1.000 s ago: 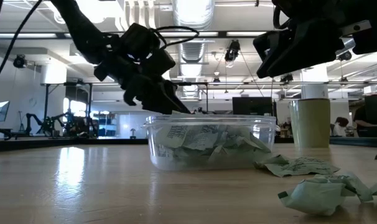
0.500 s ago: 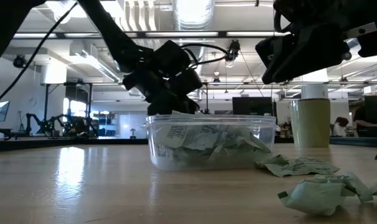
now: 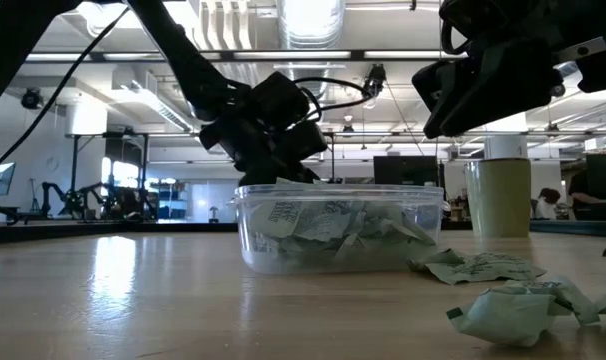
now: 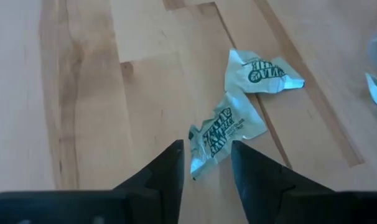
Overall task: Pick and place items into bin
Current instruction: Put the Stevia packet into the transparent bin
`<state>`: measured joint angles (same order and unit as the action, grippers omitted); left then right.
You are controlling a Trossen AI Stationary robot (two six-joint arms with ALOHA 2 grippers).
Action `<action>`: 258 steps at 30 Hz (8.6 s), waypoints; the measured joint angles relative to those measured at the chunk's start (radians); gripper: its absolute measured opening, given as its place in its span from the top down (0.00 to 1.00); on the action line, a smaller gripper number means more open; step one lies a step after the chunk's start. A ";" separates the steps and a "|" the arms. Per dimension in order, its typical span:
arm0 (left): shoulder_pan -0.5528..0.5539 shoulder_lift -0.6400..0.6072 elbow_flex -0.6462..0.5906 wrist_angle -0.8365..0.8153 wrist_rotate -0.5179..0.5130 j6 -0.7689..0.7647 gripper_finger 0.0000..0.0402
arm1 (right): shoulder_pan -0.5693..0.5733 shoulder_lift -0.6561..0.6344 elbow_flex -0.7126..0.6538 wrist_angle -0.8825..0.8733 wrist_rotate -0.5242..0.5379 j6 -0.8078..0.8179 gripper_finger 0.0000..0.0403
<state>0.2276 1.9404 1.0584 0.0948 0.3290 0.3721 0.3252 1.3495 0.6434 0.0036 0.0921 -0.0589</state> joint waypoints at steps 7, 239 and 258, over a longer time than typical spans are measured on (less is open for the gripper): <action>0.000 0.000 -0.001 0.000 -0.054 0.000 0.78 | 0.000 0.000 0.000 0.000 0.000 0.000 0.81; -0.349 -0.427 -0.200 0.029 -0.137 -0.175 0.63 | -0.064 0.295 -0.118 0.277 0.252 0.003 0.56; -0.352 -0.424 -0.203 0.030 -0.137 -0.177 0.62 | -0.117 0.328 -0.086 0.262 0.246 0.053 0.61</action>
<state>-0.1246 1.5162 0.8558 0.1253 0.1921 0.1955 0.2079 1.6770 0.5575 0.2651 0.3386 -0.0064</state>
